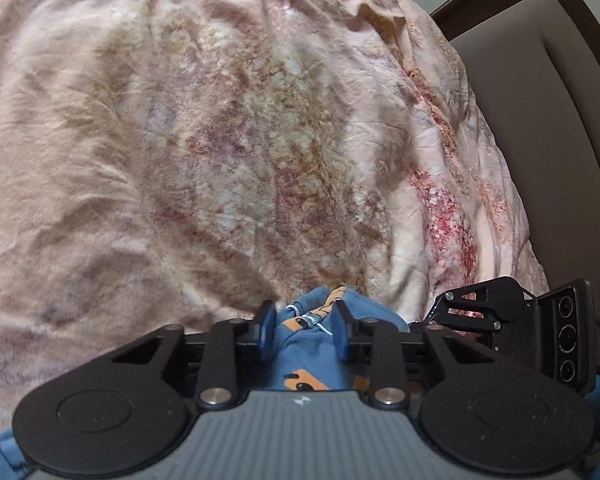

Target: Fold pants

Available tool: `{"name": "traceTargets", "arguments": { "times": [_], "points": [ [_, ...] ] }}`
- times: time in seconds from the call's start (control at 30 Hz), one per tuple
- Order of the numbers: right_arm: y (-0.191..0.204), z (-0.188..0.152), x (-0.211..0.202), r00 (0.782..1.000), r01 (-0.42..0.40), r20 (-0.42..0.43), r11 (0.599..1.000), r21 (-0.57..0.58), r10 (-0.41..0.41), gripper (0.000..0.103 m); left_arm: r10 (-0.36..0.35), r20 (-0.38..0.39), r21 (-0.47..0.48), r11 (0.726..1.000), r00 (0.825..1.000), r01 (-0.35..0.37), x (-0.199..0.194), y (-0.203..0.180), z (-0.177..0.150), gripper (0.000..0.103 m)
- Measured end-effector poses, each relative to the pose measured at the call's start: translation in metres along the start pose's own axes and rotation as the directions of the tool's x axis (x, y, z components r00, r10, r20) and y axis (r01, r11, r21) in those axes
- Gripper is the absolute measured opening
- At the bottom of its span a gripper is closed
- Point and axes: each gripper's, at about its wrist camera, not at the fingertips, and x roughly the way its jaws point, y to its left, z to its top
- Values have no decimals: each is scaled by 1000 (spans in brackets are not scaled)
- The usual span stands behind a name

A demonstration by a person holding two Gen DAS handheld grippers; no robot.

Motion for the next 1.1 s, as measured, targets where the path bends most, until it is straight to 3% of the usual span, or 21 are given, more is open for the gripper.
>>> {"name": "traceTargets", "arguments": {
  "times": [0.13,0.27,0.33,0.43,0.6,0.7,0.8,0.87,0.97,1.1],
  "points": [
    [0,0,0,1000,5,-3,1000,12,-5,15,66,54,24,997,996,-67,-12,-14,-12,6],
    [-1,-2,-1,1000,4,-2,999,32,-4,17,81,66,73,994,995,-86,-19,-24,-22,8],
    [-1,-3,-1,1000,5,-1,999,41,-5,18,75,56,56,995,996,-78,-18,-20,-21,19],
    [-1,-4,-2,1000,9,0,999,47,-9,18,5,39,8,1000,999,-5,-16,-8,-12,64],
    [-2,-6,-1,1000,6,-1,998,63,-6,19,-118,13,-35,992,993,119,-15,9,-2,71],
    [-2,-7,0,1000,1,-1,998,67,-1,19,-103,-57,6,995,993,103,-4,11,0,77],
    [-3,-7,1,1000,-1,-3,998,70,1,19,-64,-75,61,996,995,68,3,8,-2,66],
    [-3,-7,1,1000,0,-5,997,71,0,19,-33,-80,101,994,996,41,3,1,-3,39],
    [-3,-7,1,1000,6,-6,998,70,-5,19,10,-59,157,988,998,-1,-4,-10,-7,17],
    [-2,-6,-1,1000,15,0,996,85,-15,18,58,13,204,977,998,-60,-20,-27,-17,10]
  ]
}}
